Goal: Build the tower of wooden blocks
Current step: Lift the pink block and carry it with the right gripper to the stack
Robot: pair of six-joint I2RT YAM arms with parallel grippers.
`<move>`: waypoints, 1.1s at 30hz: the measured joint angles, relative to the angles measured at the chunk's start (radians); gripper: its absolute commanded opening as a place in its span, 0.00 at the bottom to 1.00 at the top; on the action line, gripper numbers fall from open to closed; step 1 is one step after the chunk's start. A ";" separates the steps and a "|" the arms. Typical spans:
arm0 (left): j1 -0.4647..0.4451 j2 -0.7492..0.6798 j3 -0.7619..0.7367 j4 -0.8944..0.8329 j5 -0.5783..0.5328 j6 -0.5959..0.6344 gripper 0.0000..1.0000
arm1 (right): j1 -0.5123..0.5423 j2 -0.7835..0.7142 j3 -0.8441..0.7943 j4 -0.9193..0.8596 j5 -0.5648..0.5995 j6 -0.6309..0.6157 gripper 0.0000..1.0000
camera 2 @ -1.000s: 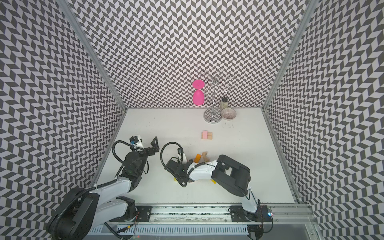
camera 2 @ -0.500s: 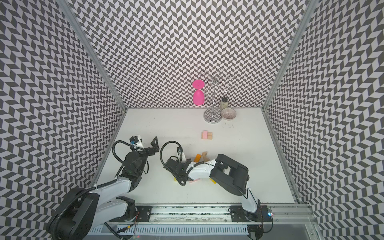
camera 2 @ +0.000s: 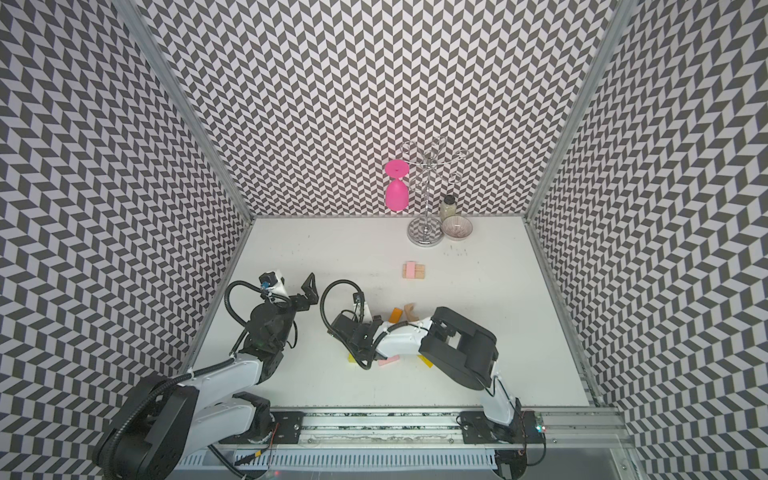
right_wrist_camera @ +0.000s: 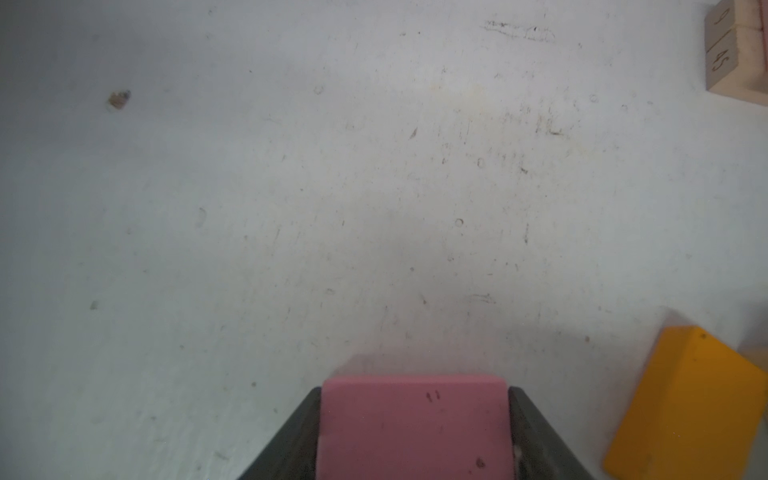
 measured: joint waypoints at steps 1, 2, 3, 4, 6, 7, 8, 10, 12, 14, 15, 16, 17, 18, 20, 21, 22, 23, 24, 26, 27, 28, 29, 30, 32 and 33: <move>0.000 0.000 0.000 0.000 0.000 0.000 1.00 | 0.000 -0.015 -0.005 -0.019 0.001 -0.016 0.43; 0.000 0.000 0.000 0.000 0.000 0.000 1.00 | -0.001 -0.038 -0.013 -0.039 0.002 -0.031 0.43; 0.000 0.000 0.000 0.000 0.000 0.000 1.00 | -0.002 -0.069 -0.020 -0.058 0.002 -0.048 0.43; 0.000 0.000 0.000 0.000 0.000 0.000 1.00 | -0.003 -0.101 -0.026 -0.071 0.002 -0.063 0.42; 0.002 0.000 0.000 0.000 0.000 0.000 1.00 | -0.007 -0.199 -0.041 -0.092 -0.003 -0.098 0.38; 0.002 0.000 0.000 0.000 0.000 0.000 1.00 | -0.010 -0.247 -0.047 -0.094 -0.008 -0.114 0.35; 0.002 0.000 0.000 0.000 0.000 0.000 1.00 | -0.015 -0.311 -0.053 -0.093 -0.014 -0.132 0.32; 0.003 0.000 0.000 0.000 0.000 0.000 1.00 | -0.026 -0.426 -0.064 -0.079 -0.024 -0.164 0.26; 0.005 -0.001 0.000 0.000 0.000 0.000 1.00 | -0.033 -0.549 -0.090 -0.037 -0.031 -0.212 0.25; 0.006 -0.003 -0.001 0.002 0.000 0.000 1.00 | -0.043 -0.654 -0.126 0.009 -0.033 -0.265 0.26; 0.006 -0.005 -0.004 0.003 0.001 0.000 1.00 | -0.052 -0.704 -0.145 0.032 -0.034 -0.295 0.28; 0.006 -0.008 -0.006 0.004 0.001 -0.001 1.00 | -0.061 -0.739 -0.159 0.051 -0.040 -0.319 0.20; 0.006 -0.009 -0.009 0.006 0.001 -0.001 1.00 | -0.074 -0.775 -0.176 0.076 -0.054 -0.355 0.18; 0.006 -0.011 -0.011 0.007 0.002 -0.001 1.00 | -0.094 -0.807 -0.198 0.109 -0.076 -0.399 0.10; 0.006 -0.014 -0.014 0.008 0.004 -0.001 1.00 | -0.127 -0.861 -0.266 0.191 -0.113 -0.504 0.00; 0.007 -0.014 -0.016 0.008 0.004 -0.001 1.00 | -0.141 -0.888 -0.314 0.236 -0.118 -0.563 0.00; 0.008 -0.014 -0.017 0.008 0.005 -0.002 1.00 | -0.150 -0.911 -0.361 0.270 -0.119 -0.614 0.00; 0.008 -0.014 -0.018 0.008 0.006 -0.002 1.00 | -0.160 -0.934 -0.411 0.298 -0.118 -0.666 0.00; 0.008 -0.014 -0.018 0.008 0.007 -0.002 1.00 | -0.180 -0.953 -0.459 0.326 -0.128 -0.715 0.00; 0.009 -0.018 -0.019 0.008 0.008 -0.003 1.00 | -0.264 -0.982 -0.523 0.354 -0.202 -0.787 0.00; 0.009 -0.022 -0.021 0.009 0.009 -0.003 1.00 | -0.340 -0.987 -0.535 0.362 -0.265 -0.810 0.00; 0.010 -0.026 -0.023 0.009 0.010 -0.004 1.00 | -0.423 -0.988 -0.539 0.369 -0.325 -0.832 0.00; 0.012 -0.030 -0.025 0.011 0.011 -0.004 1.00 | -0.516 -0.984 -0.539 0.383 -0.404 -0.853 0.00; 0.013 -0.033 -0.028 0.011 0.014 -0.004 1.00 | -0.605 -0.978 -0.537 0.397 -0.487 -0.880 0.00; 0.014 -0.041 -0.035 0.014 0.019 -0.004 1.00 | -0.716 -0.946 -0.523 0.413 -0.663 -0.967 0.00; 0.015 -0.043 -0.038 0.015 0.020 -0.004 1.00 | -0.737 -0.916 -0.505 0.407 -0.734 -1.009 0.00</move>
